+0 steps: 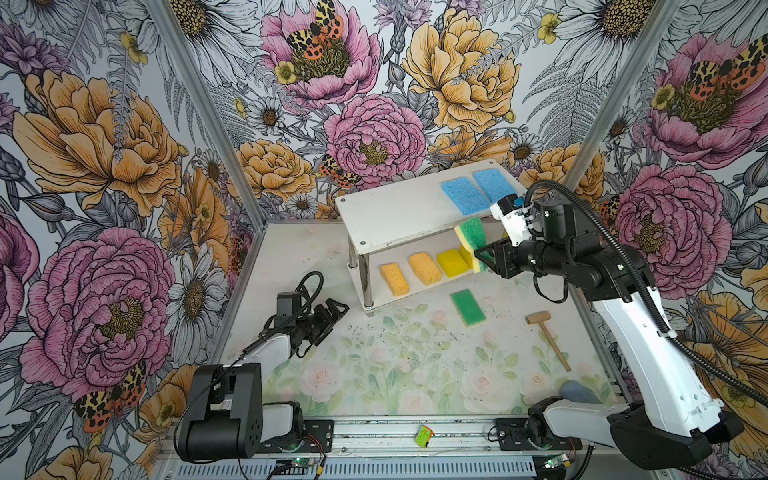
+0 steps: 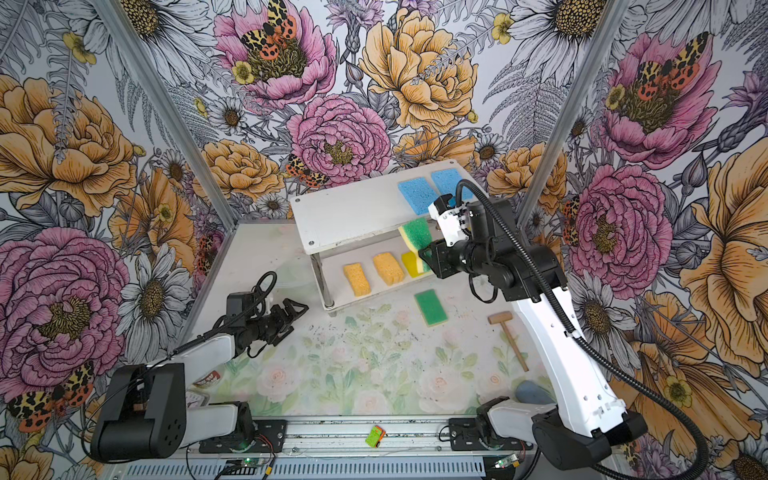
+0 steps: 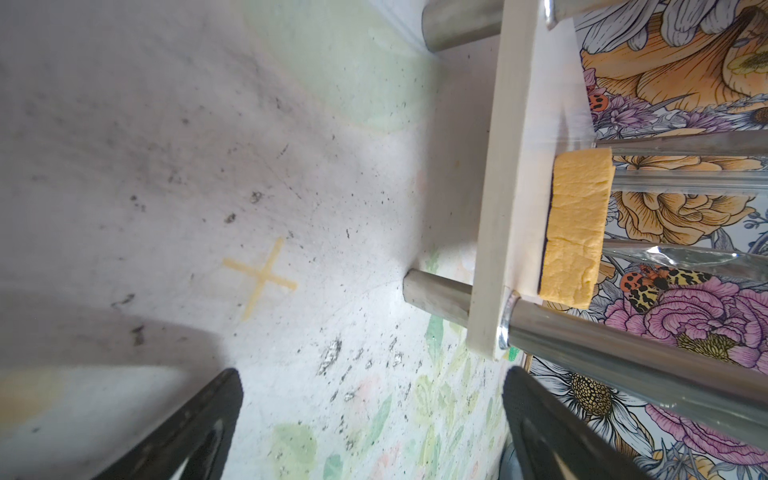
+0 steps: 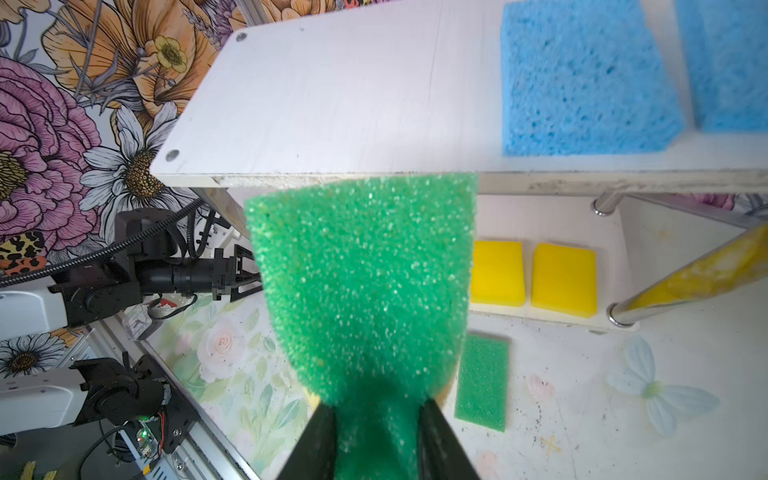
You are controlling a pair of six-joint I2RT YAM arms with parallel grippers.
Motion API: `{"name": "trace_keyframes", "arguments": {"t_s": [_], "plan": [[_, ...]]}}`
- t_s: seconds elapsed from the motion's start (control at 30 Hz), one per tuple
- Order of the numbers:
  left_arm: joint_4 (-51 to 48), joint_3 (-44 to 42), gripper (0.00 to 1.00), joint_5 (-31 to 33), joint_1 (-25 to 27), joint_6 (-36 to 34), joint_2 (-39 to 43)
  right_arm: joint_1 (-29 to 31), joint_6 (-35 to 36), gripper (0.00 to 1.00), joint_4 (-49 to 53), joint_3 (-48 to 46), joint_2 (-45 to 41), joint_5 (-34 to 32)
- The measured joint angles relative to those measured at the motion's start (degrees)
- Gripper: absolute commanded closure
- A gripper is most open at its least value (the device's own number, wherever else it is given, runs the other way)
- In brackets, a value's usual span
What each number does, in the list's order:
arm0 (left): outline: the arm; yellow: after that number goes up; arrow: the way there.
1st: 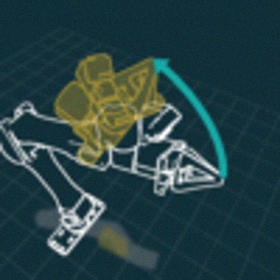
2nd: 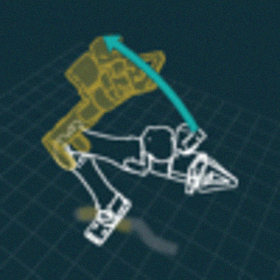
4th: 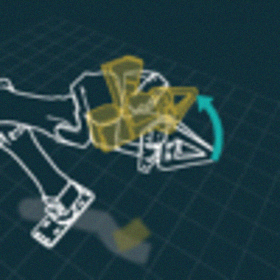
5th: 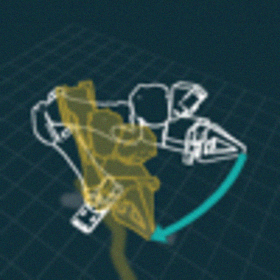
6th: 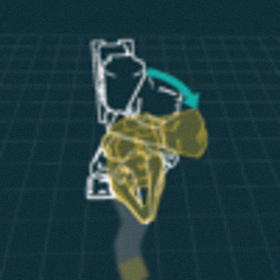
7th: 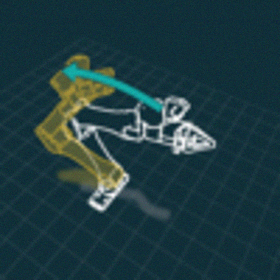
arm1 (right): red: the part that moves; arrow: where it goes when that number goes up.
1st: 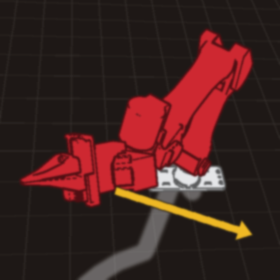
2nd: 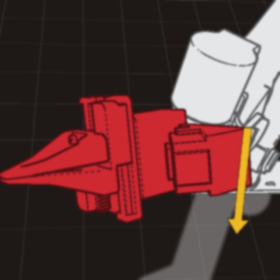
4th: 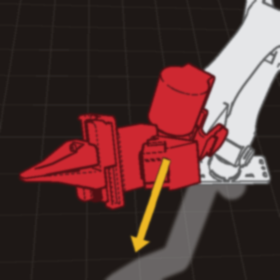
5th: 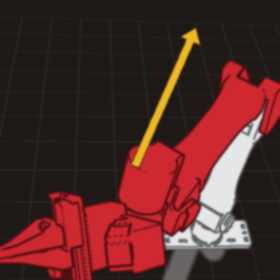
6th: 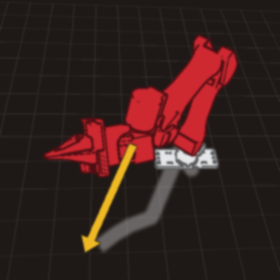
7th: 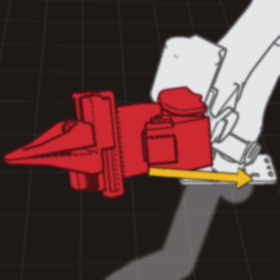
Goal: Place and organize the cleaning sponges onto the shelf
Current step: 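Raise the green sponge with the right gripper above the shelf's top board, then lower the green sponge onto the top board beside the blue sponges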
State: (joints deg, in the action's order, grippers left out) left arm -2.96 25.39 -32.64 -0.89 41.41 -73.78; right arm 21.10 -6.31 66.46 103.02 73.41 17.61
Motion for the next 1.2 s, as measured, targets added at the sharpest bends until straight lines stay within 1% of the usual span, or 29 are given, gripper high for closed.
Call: {"name": "trace_keyframes", "arguments": {"t_s": [0.23,0.57,0.67,0.87,1.2], "plan": [[0.3,0.0,0.01,0.0,0.0,0.0,0.0,0.0,1.0,0.70,1.4,13.5,8.2,-0.4],[1.1,0.0,0.01,-0.5,-0.1,0.0,0.0,0.0,1.3,0.70,3.2,33.8,25.1,-1.4],[1.1,0.0,0.01,-0.7,-0.1,0.0,0.0,0.0,1.2,0.70,3.2,38.2,29.6,-2.0],[1.1,0.0,0.01,-1.1,-0.5,0.0,0.0,0.5,-0.1,0.70,3.6,41.6,34.9,-3.0],[2.0,0.0,0.01,-1.5,-0.8,0.0,0.0,3.4,-2.1,0.68,3.7,42.8,36.2,-4.6]]}}
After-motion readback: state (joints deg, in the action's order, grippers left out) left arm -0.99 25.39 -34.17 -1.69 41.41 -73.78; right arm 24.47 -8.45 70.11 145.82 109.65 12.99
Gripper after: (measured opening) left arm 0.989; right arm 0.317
